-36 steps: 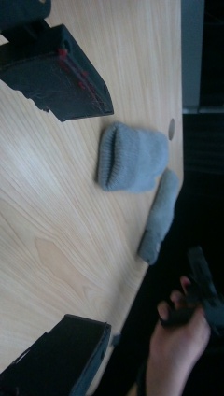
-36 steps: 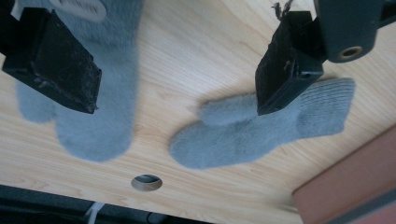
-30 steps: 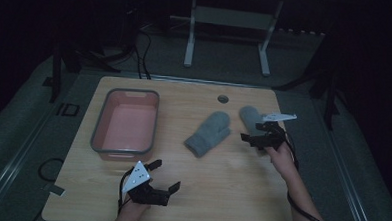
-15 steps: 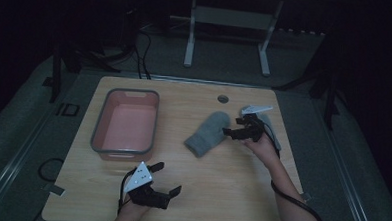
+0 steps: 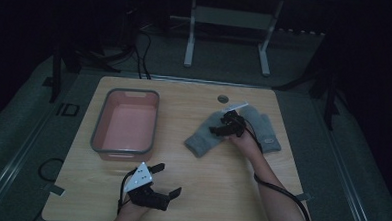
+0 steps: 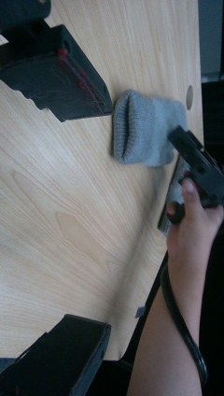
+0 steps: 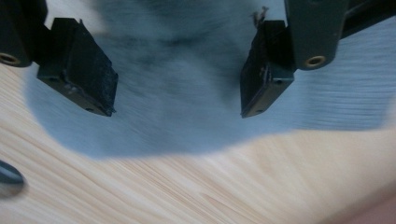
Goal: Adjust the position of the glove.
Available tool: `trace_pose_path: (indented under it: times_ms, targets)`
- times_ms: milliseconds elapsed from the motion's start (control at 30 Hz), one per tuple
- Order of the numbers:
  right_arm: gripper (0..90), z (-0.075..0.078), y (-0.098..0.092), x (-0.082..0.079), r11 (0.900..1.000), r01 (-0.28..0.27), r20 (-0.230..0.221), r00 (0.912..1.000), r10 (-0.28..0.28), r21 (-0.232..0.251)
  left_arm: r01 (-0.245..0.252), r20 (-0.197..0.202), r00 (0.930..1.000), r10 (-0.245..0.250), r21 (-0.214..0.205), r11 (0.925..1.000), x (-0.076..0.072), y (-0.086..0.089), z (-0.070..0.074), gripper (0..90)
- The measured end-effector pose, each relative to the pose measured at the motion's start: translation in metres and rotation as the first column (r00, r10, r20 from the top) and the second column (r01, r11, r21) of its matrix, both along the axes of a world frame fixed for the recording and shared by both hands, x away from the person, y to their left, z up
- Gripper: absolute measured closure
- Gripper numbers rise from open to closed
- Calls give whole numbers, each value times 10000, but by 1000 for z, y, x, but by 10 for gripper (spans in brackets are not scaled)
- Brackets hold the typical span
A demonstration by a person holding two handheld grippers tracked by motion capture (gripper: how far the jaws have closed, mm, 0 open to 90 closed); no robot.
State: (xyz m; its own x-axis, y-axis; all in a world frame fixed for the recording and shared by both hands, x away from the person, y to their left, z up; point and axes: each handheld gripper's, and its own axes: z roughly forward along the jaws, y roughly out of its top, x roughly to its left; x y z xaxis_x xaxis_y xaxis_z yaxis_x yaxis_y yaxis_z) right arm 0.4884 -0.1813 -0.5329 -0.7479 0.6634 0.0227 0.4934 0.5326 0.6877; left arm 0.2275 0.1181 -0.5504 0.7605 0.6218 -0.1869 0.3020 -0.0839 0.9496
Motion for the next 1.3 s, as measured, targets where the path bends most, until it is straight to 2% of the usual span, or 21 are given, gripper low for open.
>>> trace_pose_path:
  times_ms: [67,100,233,333,433,600,700,800,833,867,900,933,967,1000,1033,1067,1100,1133,1200,1267,1300]
  targets:
    - [301,-2,2,1,9994,-334,-184,9993,336,127,7,-6,10000,-7,-15,10000,1,1,0,6]
    - [435,-11,10,2,9982,-340,-73,9994,337,-485,11,-19,10000,-11,-4,10000,1,2,0,6]
    - [571,-13,9,3,9993,-350,-390,9986,344,-159,-56,33,10000,56,-11,10000,0,2,1,6]
    - [743,-12,11,0,9981,-333,-20,9994,333,-524,-138,32,9999,138,-130,9998,0,3,3,6]
    - [798,-9,16,-6,9937,-578,461,9970,624,-961,-243,143,9996,244,-84,9997,-2,5,5,6]
    - [818,11,15,-18,9842,-1736,155,9846,1742,-341,-507,211,9985,512,-227,9985,-2,10,8,6]
    - [817,30,15,-35,9691,-2459,327,9689,2453,179,-548,226,9982,554,-256,9982,-2,13,9,6]
    - [817,47,16,-55,9403,-3312,254,9435,3303,784,-614,469,9970,608,107,9981,-3,13,9,6]
    - [816,50,16,-63,9216,-3720,340,9282,3705,1111,-615,443,9972,607,172,9980,-2,12,9,6]
    - [817,51,19,-70,9182,-3912,508,9201,3885,627,-590,286,9979,587,94,9982,-1,12,9,6]
    - [817,52,20,-74,9098,-4106,120,9117,4107,614,-566,385,9977,560,146,9983,-1,12,8,6]
    - [817,53,19,-81,8918,-4355,284,8997,4355,1224,-615,485,9970,600,294,9977,-2,11,9,6]
    - [816,53,19,-87,8758,-4654,396,8848,4643,1282,-571,431,9975,559,265,9980,-2,12,9,6]
    - [816,53,19,-87,8758,-4654,396,8848,4643,1282,-571,431,9975,559,265,9980,-2,12,9,6]
    - [816,51,20,-91,8687,-4857,148,8734,4867,967,-589,550,9968,574,260,9979,-3,11,9,6]
    - [816,47,16,-99,8463,-4934,192,8657,5002,2010,-560,660,9964,522,565,9968,-2,10,9,6]
    - [816,45,16,-104,8394,-5134,139,8543,5196,1783,-528,666,9966,489,570,9970,-2,10,8,6]
    - [816,41,16,-107,8480,-5078,219,8594,5108,1516,-469,532,9976,447,419,9980,-1,9,7,6]
    - [814,30,16,-107,8368,-5232,-172,8463,5325,1613,-438,417,9982,421,411,9982,1,8,5,6]
    - [814,20,19,-106,8416,-5291,-99,8460,5331,1089,-453,550,9976,417,649,9969,1,7,5,6]
    - [811,15,20,-103,8362,-5415,-238,8380,5452,871,-431,573,9976,395,623,9971,0,7,5,6]
